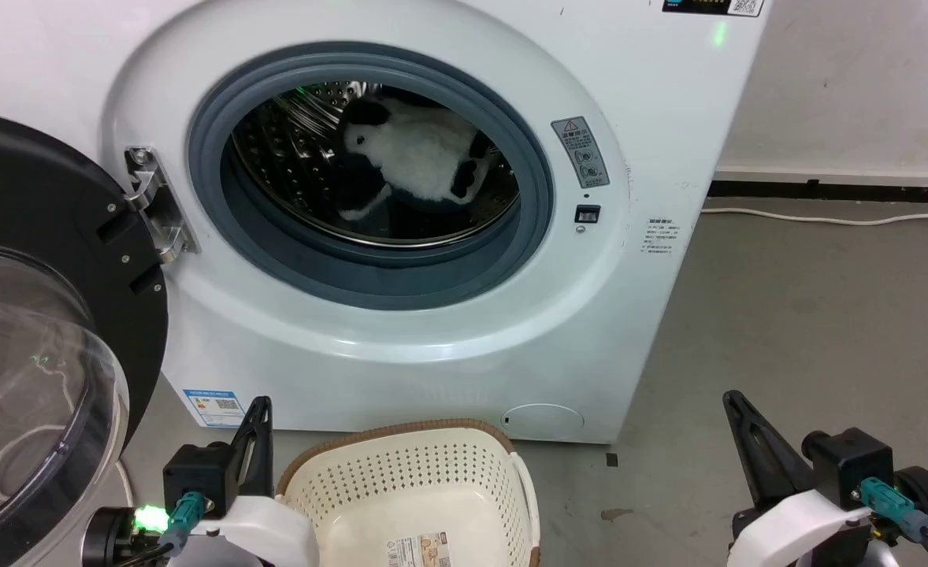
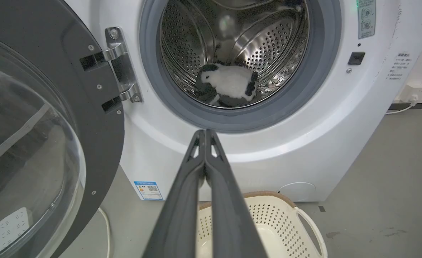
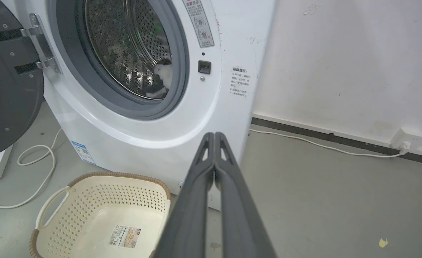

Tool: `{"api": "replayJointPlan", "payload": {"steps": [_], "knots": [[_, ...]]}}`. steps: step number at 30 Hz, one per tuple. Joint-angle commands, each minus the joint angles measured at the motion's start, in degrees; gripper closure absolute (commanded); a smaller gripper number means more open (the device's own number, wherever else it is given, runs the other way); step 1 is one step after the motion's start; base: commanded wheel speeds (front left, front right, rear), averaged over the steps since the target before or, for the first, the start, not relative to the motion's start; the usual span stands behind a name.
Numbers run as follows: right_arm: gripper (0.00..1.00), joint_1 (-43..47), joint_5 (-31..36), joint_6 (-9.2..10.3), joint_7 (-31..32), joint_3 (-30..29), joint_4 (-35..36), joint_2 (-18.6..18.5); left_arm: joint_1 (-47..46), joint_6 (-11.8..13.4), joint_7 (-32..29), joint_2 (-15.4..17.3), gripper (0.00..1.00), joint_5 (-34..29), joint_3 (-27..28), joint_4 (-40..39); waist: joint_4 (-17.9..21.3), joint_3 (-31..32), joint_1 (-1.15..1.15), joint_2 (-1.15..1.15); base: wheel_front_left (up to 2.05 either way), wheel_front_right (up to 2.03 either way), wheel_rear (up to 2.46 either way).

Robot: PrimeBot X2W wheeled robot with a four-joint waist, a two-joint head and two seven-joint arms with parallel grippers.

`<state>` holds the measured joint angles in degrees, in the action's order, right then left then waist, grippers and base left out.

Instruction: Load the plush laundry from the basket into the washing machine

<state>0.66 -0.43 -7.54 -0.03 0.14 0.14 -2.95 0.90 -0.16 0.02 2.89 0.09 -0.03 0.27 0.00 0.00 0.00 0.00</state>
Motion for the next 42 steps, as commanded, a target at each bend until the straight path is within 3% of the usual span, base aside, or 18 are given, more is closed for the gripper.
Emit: {"api": "replayJointPlan", "payload": {"steps": [1, 42], "knots": [[1.00, -0.66, 0.43, 0.05, 0.03, -0.14, -0.14, 0.07, -0.90, 0.16, -0.02, -0.02, 1.00, -0.09, 0.03, -0.27, 0.00, 0.00, 0.00, 0.00, 0.00, 0.00, 0.00], [1.00, -0.66, 0.43, 0.05, 0.03, -0.14, -0.14, 0.07, -0.90, 0.16, -0.02, -0.02, 1.00, -0.09, 0.03, -0.27, 0.00, 0.00, 0.00, 0.00, 0.00, 0.00, 0.00]]}}
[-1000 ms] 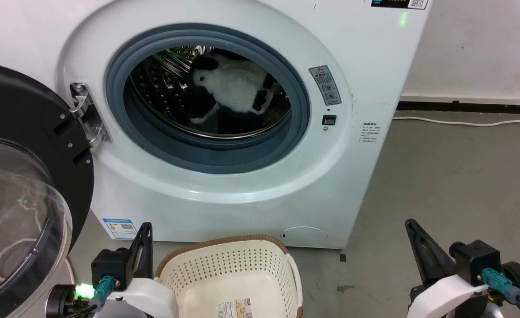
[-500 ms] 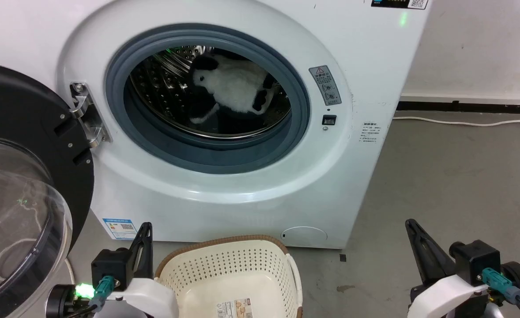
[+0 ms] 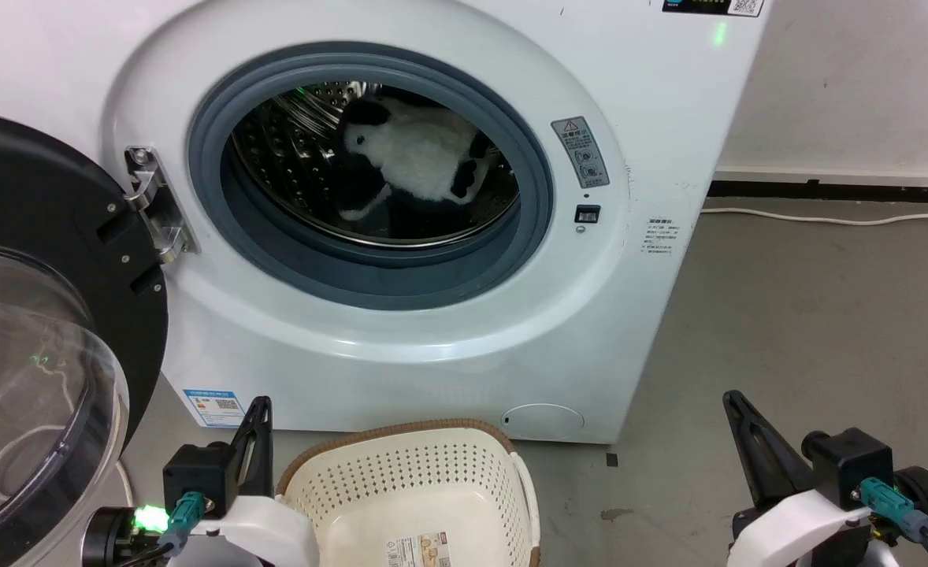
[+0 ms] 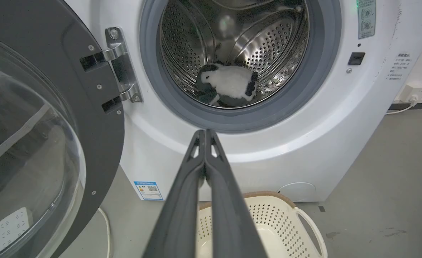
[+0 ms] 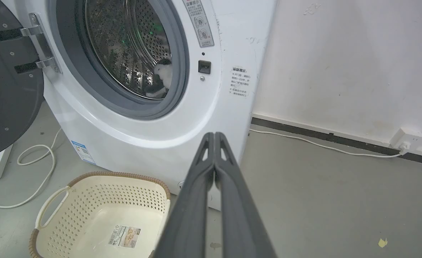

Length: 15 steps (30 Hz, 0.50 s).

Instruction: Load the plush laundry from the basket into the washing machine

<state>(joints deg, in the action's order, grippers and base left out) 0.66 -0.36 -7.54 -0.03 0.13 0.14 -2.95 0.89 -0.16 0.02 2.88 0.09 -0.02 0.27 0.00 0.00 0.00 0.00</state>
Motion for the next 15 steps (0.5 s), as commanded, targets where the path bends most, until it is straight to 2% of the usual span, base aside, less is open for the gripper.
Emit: {"api": "replayJointPlan", "payload": {"steps": [1, 15], "knots": [[1.00, -0.66, 0.36, 0.05, 0.03, -0.13, -0.14, 0.07, -0.89, 0.16, -0.02, -0.01, 1.00, -0.09, 0.02, -0.27, 0.00, 0.00, 0.00, 0.00, 0.00, 0.00, 0.00], [1.00, -0.66, 0.36, 0.05, 0.03, -0.13, -0.14, 0.07, -0.89, 0.16, -0.02, -0.01, 1.00, -0.09, 0.02, -0.27, 0.00, 0.00, 0.00, 0.00, 0.00, 0.00, 0.00]]}}
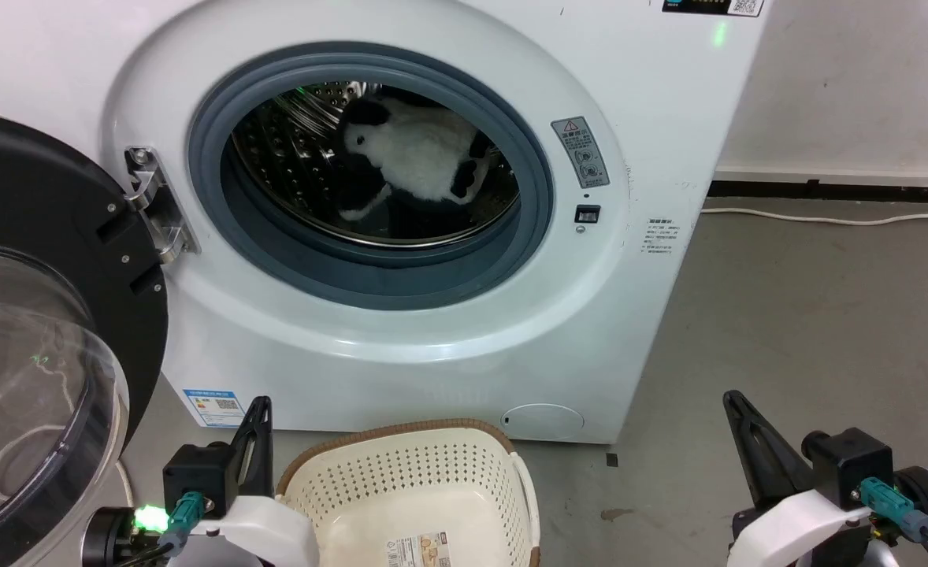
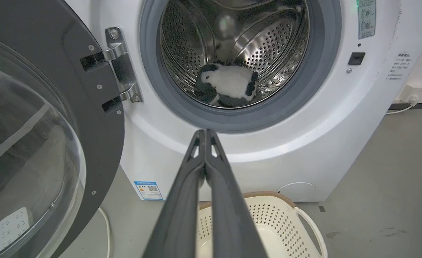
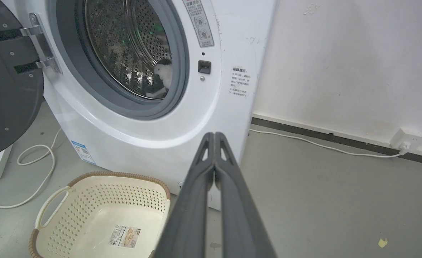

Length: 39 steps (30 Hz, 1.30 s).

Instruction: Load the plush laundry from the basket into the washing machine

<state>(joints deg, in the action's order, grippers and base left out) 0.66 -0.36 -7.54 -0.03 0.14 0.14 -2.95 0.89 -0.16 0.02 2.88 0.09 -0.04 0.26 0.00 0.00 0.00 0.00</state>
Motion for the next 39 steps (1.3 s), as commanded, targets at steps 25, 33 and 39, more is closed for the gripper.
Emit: {"api": "replayJointPlan", "payload": {"steps": [25, 33, 39], "knots": [[1.00, -0.66, 0.36, 0.05, 0.03, -0.14, -0.14, 0.07, -0.89, 0.16, -0.02, -0.01, 1.00, -0.09, 0.04, -0.26, 0.00, 0.00, 0.00, 0.00, 0.00, 0.00, 0.00], [1.00, -0.66, 0.36, 0.05, 0.03, -0.14, -0.14, 0.07, -0.89, 0.16, -0.02, -0.01, 1.00, -0.09, 0.04, -0.26, 0.00, 0.00, 0.00, 0.00, 0.00, 0.00, 0.00], [1.00, -0.66, 0.36, 0.05, 0.03, -0.14, -0.14, 0.07, -0.89, 0.16, -0.02, -0.01, 1.00, -0.09, 0.04, -0.26, 0.00, 0.00, 0.00, 0.00, 0.00, 0.00, 0.00]]}}
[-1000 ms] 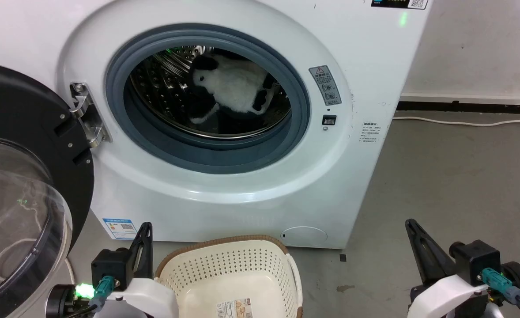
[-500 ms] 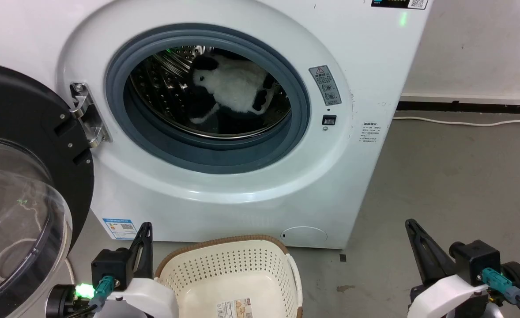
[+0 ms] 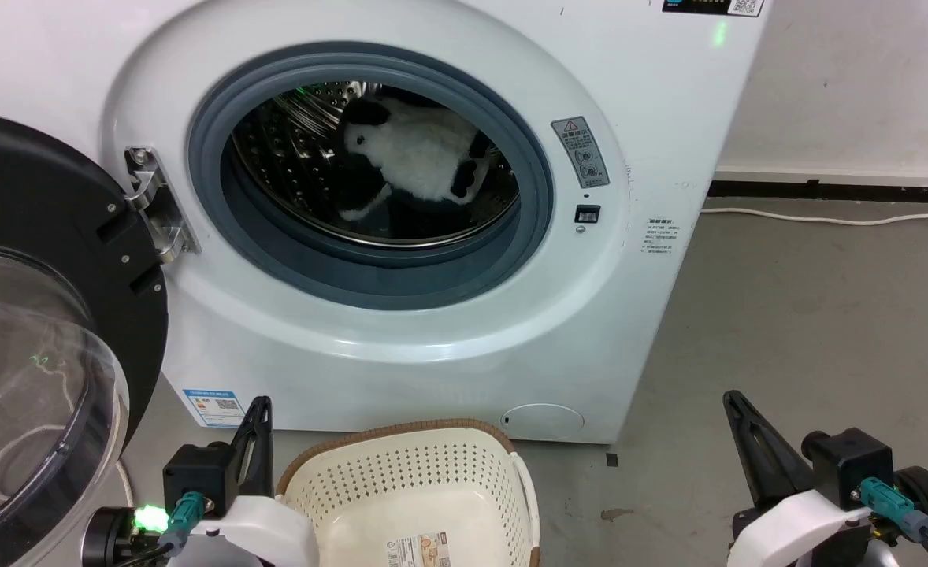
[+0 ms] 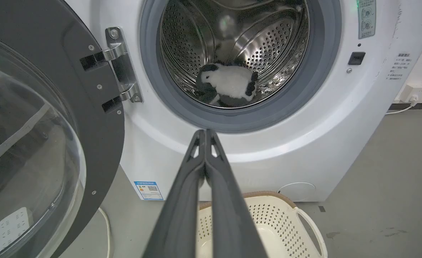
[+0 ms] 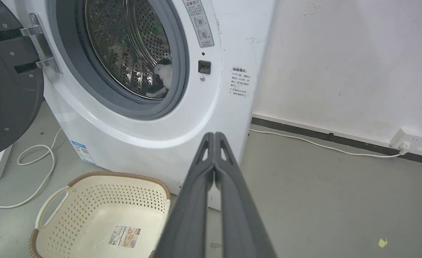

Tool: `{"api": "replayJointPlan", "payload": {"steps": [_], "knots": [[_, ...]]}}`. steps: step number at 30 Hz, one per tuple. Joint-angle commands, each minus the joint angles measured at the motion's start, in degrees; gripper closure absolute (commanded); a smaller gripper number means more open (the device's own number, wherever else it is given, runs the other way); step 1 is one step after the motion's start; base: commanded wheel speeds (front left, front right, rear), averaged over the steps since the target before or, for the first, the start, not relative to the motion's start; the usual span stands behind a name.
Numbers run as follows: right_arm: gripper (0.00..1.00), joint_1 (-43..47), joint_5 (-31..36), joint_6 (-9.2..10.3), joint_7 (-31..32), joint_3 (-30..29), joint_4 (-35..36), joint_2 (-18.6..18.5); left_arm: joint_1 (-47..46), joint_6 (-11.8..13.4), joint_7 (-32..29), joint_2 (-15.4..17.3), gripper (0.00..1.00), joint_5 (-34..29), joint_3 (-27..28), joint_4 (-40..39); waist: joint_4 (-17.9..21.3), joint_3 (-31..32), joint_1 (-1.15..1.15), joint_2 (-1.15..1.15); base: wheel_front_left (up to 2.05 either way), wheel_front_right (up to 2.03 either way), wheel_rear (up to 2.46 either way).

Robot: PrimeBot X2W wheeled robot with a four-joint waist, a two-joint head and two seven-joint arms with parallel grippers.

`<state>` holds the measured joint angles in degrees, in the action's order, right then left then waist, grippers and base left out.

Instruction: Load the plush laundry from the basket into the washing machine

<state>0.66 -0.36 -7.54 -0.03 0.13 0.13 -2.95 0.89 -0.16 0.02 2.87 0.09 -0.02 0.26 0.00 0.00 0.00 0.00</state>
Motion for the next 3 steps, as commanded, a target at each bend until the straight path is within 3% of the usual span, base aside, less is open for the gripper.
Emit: {"api": "replayJointPlan", "payload": {"steps": [1, 3], "knots": [[1.00, -0.66, 0.36, 0.05, 0.03, -0.13, -0.13, 0.07, -0.89, 0.16, -0.02, 0.00, 1.00, -0.09, 0.02, -0.26, 0.00, 0.00, 0.00, 0.00, 0.00, 0.00, 0.00], [1.00, -0.66, 0.36, 0.05, 0.03, -0.13, -0.13, 0.07, -0.89, 0.16, -0.02, 0.00, 1.00, -0.09, 0.02, -0.26, 0.00, 0.00, 0.00, 0.00, 0.00, 0.00, 0.00]]}}
